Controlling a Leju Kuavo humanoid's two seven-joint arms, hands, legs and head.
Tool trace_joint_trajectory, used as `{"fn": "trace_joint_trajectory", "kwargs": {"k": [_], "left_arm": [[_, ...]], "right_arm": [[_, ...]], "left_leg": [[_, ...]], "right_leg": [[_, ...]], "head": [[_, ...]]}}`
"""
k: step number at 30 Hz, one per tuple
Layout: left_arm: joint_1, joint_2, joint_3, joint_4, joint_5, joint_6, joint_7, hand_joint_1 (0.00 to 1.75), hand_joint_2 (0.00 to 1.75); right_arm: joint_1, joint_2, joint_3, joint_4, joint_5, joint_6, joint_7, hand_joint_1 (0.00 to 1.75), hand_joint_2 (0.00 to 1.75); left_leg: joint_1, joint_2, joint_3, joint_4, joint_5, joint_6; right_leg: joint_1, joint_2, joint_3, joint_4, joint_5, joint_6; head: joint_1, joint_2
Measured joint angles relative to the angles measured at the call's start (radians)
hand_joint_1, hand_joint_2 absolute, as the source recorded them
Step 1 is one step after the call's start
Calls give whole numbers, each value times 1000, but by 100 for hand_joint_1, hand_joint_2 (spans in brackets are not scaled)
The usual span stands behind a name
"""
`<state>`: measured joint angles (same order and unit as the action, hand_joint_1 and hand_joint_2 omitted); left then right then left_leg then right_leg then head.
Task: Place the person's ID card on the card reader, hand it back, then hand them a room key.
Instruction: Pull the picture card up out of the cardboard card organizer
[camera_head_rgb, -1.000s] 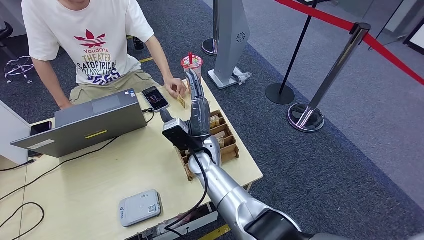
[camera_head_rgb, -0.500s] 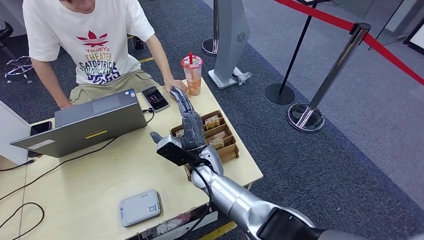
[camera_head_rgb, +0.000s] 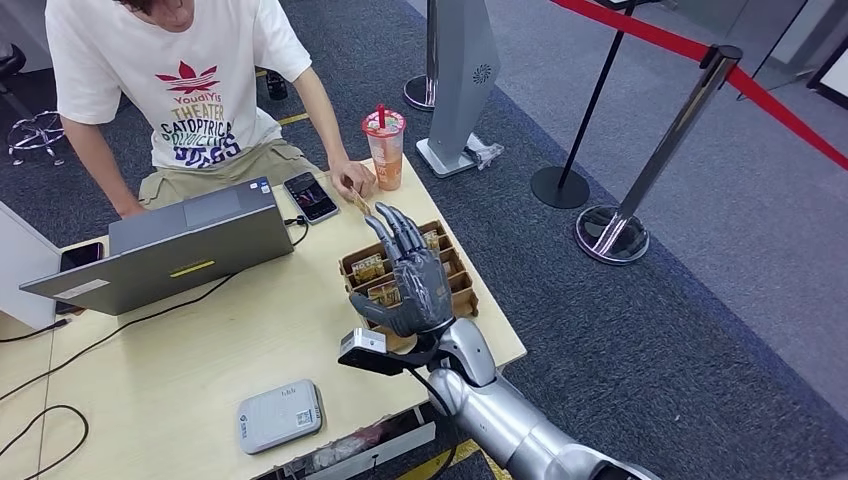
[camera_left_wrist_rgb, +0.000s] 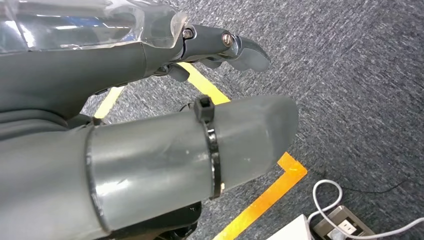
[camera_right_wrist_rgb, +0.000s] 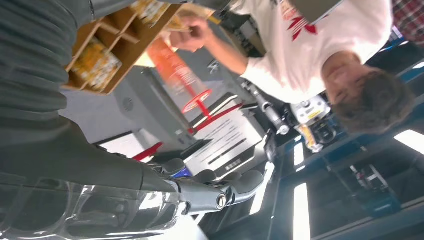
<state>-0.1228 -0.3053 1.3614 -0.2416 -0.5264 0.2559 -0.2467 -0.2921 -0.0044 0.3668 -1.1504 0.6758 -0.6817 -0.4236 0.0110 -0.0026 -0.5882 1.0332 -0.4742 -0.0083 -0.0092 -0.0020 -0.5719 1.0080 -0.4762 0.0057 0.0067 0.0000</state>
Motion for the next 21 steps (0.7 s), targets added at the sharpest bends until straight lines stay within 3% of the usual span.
{"fn": "trace_joint_trajectory", "kwargs": {"k": [1, 4, 5, 10, 17, 18, 21], "left_arm": [[4, 0, -16, -2, 10, 2, -3, 0, 0], [14, 0, -64, -6, 40, 6, -9, 0, 0], [15, 0, -70, -6, 45, 7, -9, 0, 0], [17, 0, -90, -12, 79, 10, -7, 0, 0], [16, 0, -118, -13, 111, 20, -27, 0, 0], [15, 0, -121, -13, 113, 20, -29, 0, 0], [15, 0, -126, -13, 115, 21, -31, 0, 0]], "right_arm": [[41, -6, -26, -46, 53, 0, 14, 17, 175], [150, -23, -108, -172, 172, 0, 37, 135, 175], [162, -24, -120, -186, 183, 0, 35, 159, 175], [209, -34, -165, -231, 205, 0, 38, 138, 175], [223, -51, -168, -255, 222, 0, 102, 141, 175], [223, -53, -168, -256, 222, 0, 106, 134, 175], [224, -58, -166, -259, 223, 0, 113, 74, 175]], "left_leg": [[0, 0, 0, 0, 0, 0], [0, 1, 0, 0, -1, 0], [0, 1, 0, 0, -1, 0], [0, 1, -1, 0, -1, 0], [0, 1, -1, 0, -1, 0], [0, 1, -1, 0, -1, 0], [0, 1, -1, 0, -1, 0]], "right_leg": [[0, 0, 0, 0, 0, 0], [0, 0, 0, 0, 0, 0], [0, 0, 0, 0, 0, 0], [0, 0, 0, 0, 0, 0], [0, 0, 0, 0, 0, 0], [0, 0, 0, 0, 0, 0], [0, 0, 0, 0, 0, 0]], "head": [[0, 0], [0, 0], [0, 0], [0, 0], [0, 0], [0, 0], [0, 0]]}}
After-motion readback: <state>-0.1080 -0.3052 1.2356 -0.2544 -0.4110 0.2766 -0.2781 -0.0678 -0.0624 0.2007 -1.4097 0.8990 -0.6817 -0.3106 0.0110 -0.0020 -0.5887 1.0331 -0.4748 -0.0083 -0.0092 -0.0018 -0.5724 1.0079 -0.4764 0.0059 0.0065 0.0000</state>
